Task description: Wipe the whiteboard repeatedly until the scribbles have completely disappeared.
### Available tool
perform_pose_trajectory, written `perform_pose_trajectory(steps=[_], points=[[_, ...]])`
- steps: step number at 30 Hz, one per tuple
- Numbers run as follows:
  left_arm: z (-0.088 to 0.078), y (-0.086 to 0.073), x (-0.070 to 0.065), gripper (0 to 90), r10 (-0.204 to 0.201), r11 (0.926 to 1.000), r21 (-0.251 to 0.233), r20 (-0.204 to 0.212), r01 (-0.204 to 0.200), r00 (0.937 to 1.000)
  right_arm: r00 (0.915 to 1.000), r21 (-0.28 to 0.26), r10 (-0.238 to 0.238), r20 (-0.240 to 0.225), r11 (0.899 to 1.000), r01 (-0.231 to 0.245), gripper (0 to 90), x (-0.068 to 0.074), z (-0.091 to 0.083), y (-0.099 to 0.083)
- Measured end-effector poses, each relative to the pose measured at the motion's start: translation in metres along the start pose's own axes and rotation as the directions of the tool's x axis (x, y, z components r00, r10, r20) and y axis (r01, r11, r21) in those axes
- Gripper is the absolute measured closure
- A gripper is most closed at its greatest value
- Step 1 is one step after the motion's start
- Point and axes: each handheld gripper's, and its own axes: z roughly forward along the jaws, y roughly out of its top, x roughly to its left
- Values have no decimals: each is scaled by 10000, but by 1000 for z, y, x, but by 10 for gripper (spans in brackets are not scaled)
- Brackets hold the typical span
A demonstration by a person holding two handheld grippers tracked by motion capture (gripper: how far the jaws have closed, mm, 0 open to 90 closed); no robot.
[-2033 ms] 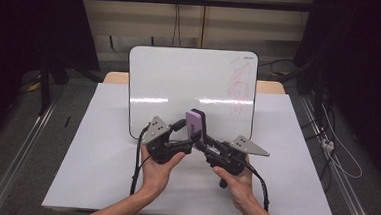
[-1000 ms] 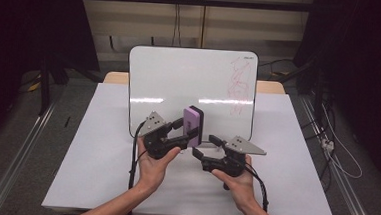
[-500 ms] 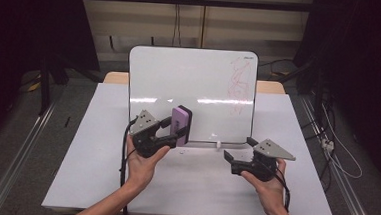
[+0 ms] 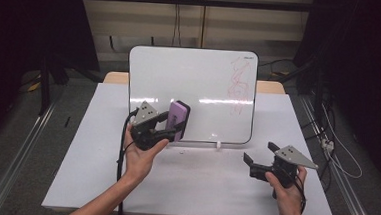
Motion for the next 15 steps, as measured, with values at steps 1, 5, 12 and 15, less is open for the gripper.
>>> perform_pose_trajectory(steps=[1, 5, 12, 15], points=[[1, 3, -1, 413, 291, 9996, 24, -137, -291, 9995, 10000, 33, -64, 17, 10000, 64, 55, 0, 1, 0], [12, 16, -5, 414, 1063, 9942, 160, -268, -1059, 9940, 9998, 97, -207, -78, 9997, 208, 60, 3, 4, -2], [34, 31, -17, 413, 2104, 9776, 269, -788, -2089, 9744, 9994, 174, -236, -235, 9996, 240, 61, 7, 4, -5], [45, 37, -24, 414, 2695, 9624, 624, -919, -2645, 9586, 9995, 163, -226, -202, 9996, 229, 61, 7, 4, -5]])
